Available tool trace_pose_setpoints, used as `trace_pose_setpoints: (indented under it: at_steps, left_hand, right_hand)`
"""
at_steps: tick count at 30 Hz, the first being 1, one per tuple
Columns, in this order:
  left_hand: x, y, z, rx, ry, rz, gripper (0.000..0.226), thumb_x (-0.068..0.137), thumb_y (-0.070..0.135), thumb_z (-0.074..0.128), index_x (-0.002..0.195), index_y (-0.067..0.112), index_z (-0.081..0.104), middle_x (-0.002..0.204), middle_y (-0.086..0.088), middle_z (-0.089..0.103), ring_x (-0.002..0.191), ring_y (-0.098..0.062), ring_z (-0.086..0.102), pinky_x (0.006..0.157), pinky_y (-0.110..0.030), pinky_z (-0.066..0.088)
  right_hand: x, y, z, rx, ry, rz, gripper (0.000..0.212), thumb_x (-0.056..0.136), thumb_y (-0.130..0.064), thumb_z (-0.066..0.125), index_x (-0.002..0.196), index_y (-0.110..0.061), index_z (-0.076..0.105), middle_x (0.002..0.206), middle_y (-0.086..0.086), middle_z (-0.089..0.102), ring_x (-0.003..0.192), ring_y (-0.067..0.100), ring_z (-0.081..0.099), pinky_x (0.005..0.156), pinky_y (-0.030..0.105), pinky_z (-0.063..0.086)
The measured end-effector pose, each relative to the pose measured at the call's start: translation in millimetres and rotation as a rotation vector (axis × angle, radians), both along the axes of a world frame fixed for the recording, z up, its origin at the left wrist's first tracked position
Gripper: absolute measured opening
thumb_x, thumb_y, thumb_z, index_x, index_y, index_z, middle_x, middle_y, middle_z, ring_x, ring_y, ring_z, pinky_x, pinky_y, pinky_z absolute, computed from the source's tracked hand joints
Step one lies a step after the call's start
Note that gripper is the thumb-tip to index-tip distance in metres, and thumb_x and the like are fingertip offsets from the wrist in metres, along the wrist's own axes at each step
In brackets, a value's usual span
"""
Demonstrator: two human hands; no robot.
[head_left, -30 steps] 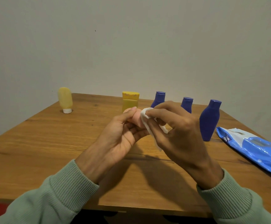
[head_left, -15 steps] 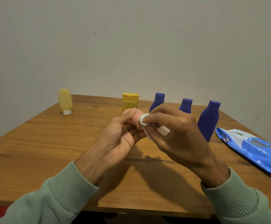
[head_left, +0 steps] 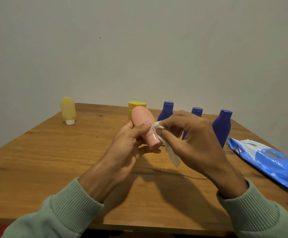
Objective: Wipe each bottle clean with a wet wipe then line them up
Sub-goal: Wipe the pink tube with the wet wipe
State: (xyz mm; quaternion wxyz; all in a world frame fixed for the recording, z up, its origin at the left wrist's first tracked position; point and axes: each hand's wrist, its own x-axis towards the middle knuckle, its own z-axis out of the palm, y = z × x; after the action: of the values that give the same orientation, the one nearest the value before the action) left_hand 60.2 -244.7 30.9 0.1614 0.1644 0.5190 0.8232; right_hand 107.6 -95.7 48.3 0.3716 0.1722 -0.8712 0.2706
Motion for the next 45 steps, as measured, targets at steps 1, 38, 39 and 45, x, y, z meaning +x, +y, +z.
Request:
trace_pose_setpoints:
  at_steps: [1,38,39,45]
  left_hand:
    - [0,0,0,-0.016,0.034,-0.007,0.042,0.092,0.019,0.055,0.133,0.010,0.048,0.112,-0.016,0.065,0.084,-0.021,0.068,0.067,-0.037,0.059]
    - [4,-3,3,-0.274,0.485,-0.087,0.039,0.078,0.035,0.059,0.117,0.035,0.053,0.102,0.009,0.071,0.093,-0.011,0.068,0.074,-0.037,0.059]
    - [5,-3,3,-0.316,0.504,-0.119,0.041,0.079,0.035,0.059,0.120,0.034,0.053,0.104,0.010,0.070,0.096,-0.011,0.067,0.077,-0.037,0.058]
    - [7,-1,2,-0.321,0.524,-0.119,0.039,0.079,0.035,0.059,0.117,0.041,0.051,0.104,0.011,0.070,0.097,-0.009,0.066,0.078,-0.034,0.058]
  right_hand:
    - [1,0,1,-0.004,0.003,0.017,0.019,0.081,-0.014,0.071,0.100,-0.012,0.071,0.089,-0.008,0.063,0.077,0.001,0.056,0.073,0.009,0.046]
    - [2,7,10,-0.102,0.036,0.029,0.020,0.081,-0.011,0.070,0.101,-0.014,0.070,0.087,-0.014,0.061,0.084,0.004,0.059,0.070,0.012,0.050]
    - [1,9,9,-0.108,0.063,0.000,0.019,0.081,-0.011,0.071,0.100,-0.013,0.069,0.087,-0.012,0.061,0.083,0.004,0.059,0.069,0.011,0.049]
    - [0,10,10,-0.115,0.119,-0.091,0.019,0.082,-0.013,0.071,0.101,-0.013,0.069,0.088,-0.013,0.059,0.080,0.000,0.059,0.070,0.007,0.047]
